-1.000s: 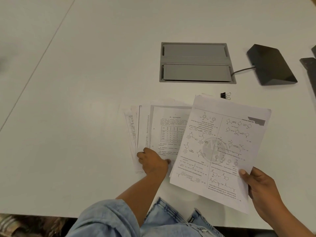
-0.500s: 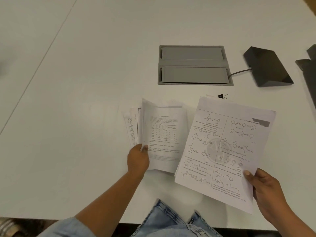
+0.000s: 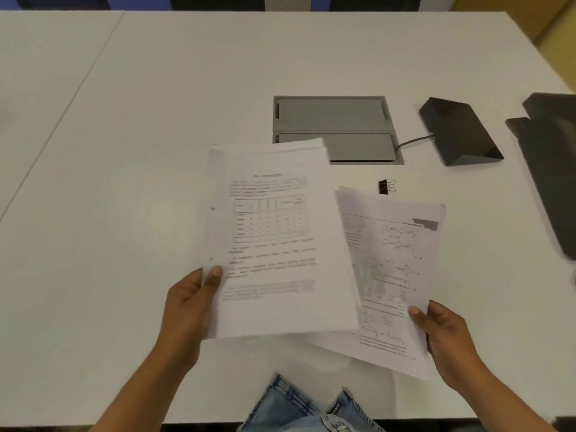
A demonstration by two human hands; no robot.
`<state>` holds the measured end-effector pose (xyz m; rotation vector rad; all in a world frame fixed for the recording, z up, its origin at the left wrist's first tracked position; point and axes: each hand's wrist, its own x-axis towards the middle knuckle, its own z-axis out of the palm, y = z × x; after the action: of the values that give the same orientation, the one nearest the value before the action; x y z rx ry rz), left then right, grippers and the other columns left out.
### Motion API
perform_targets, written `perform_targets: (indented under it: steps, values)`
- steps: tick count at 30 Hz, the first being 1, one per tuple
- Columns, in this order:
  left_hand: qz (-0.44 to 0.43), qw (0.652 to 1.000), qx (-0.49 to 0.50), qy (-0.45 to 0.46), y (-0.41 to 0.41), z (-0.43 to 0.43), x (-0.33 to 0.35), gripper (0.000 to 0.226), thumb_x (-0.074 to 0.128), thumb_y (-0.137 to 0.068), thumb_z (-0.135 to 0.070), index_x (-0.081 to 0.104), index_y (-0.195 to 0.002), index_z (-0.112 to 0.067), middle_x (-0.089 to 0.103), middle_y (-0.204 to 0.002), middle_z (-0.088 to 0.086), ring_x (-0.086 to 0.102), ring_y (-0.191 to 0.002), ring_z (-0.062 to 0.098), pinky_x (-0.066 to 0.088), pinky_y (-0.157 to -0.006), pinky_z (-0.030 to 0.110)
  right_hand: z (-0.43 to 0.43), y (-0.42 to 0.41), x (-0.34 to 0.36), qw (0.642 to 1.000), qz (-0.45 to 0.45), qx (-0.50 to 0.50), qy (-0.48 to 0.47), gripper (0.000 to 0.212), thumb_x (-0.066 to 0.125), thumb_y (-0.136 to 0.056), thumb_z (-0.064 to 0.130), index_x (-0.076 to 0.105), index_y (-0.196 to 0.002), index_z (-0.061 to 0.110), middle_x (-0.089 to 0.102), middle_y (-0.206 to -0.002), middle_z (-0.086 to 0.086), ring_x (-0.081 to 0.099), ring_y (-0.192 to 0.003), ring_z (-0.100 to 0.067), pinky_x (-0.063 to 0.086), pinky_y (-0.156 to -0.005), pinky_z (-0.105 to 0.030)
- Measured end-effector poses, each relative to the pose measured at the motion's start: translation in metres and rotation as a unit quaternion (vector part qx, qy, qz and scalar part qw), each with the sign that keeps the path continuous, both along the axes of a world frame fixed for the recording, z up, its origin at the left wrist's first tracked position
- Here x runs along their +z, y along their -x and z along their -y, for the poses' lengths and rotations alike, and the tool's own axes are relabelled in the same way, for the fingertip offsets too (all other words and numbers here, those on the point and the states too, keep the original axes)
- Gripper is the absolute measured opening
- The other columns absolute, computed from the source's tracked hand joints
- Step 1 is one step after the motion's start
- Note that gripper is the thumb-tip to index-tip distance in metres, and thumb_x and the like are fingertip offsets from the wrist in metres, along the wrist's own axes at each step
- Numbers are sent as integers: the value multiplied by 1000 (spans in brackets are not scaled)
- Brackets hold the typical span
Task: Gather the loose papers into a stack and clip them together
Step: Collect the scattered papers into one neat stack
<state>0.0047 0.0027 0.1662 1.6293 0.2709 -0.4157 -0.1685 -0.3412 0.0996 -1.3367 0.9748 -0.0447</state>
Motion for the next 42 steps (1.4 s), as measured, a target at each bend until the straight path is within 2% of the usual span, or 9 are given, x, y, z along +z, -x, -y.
perform_targets:
  steps: [4,12,14,16,20,26,32,38,42]
  values:
    - [-12,995,-100,-2,13,27,7,24,60,-92,-39,79,-90,-26,81,-92,1,78,-82,21,62,-66,29,-18,-21,5,999,19,26,-13,22,58,-96,10,72,-112,16,79,-103,-5,76,-88,-25,61,-66,-29]
    - [-7,993,-111,-44,18,53,-1,22,59,-98,-36,78,-86,-33,80,-93,-8,76,-84,15,58,-67,24,-37,-49,20,995,59,82,-24,32,57,-95,1,78,-104,24,78,-104,-10,74,-94,-36,56,-83,-55]
    - [35,988,-89,-123,14,55,-2,9,66,-93,-40,69,-101,-39,69,-110,-12,67,-94,13,53,-73,24,-36,-49,20,994,70,82,-34,32,55,-96,0,77,-107,20,78,-106,-12,73,-97,-37,58,-80,-50]
    - [30,981,-106,-157,7,53,-4,39,69,-89,-43,55,-125,-38,56,-121,-13,58,-105,10,48,-81,26,-35,-49,21,993,79,82,-45,31,54,-97,1,76,-111,18,76,-109,-13,73,-99,-36,60,-80,-47]
    - [-123,980,-152,23,-3,57,-3,33,67,-93,-34,61,-125,-26,74,-118,-3,74,-102,19,58,-92,44,-33,-47,22,989,79,114,-47,31,55,-97,2,75,-112,21,76,-112,-13,73,-99,-36,55,-85,-58]
    - [-80,980,-145,107,4,71,-13,31,67,-94,-18,66,-125,-16,77,-116,4,74,-103,25,60,-88,46,-24,-43,21,992,47,80,-83,42,41,-97,51,81,-92,38,79,-92,16,76,-86,-9,59,-63,-23]
    - [-88,967,-199,133,5,73,-32,31,70,-92,-26,68,-122,-18,76,-117,2,74,-103,25,61,-83,40,-21,-41,18,990,57,103,-81,31,64,-87,26,72,-116,18,75,-115,-9,73,-103,-30,59,-84,-47]
    - [-58,991,-80,-92,-4,68,-72,25,62,-94,-45,74,-96,-23,77,-97,-3,73,-93,21,58,-75,28,-19,-32,10,998,37,49,-35,18,60,-95,11,73,-108,11,78,-104,-10,76,-89,-26,62,-68,-31]
    - [-16,943,-33,-332,-9,58,-102,55,72,-86,-47,59,-127,-13,65,-120,5,63,-114,25,51,-90,34,-11,-23,8,999,34,19,-35,22,60,-95,12,71,-114,12,78,-105,-8,76,-89,-26,62,-65,-32]
